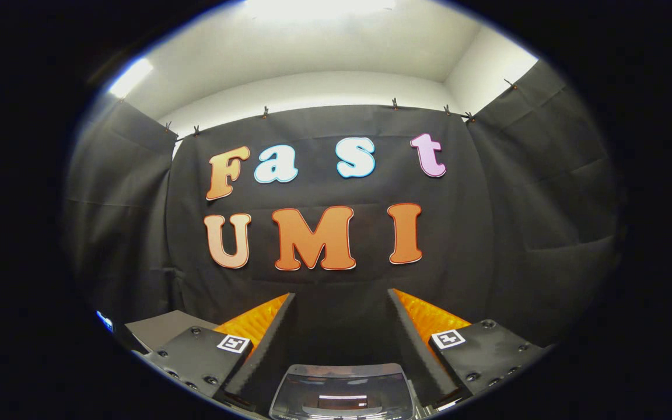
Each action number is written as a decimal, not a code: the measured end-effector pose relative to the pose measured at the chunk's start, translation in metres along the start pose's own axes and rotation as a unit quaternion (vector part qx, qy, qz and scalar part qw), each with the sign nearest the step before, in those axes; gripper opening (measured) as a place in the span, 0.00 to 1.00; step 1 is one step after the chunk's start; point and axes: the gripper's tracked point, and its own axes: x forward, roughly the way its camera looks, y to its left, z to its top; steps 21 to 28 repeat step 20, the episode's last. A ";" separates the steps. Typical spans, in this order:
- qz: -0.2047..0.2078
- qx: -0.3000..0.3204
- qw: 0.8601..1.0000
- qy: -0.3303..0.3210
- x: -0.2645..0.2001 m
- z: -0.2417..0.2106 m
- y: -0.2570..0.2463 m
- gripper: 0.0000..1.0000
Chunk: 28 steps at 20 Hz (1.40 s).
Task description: Put the clothes into the washing machine and then close the washing machine lid.
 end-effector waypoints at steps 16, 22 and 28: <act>-0.004 0.014 1.000 0.002 0.005 -0.010 -0.008 0.97; -0.002 0.015 1.000 0.004 0.006 -0.012 -0.007 0.97; -0.002 0.015 1.000 0.004 0.006 -0.012 -0.007 0.97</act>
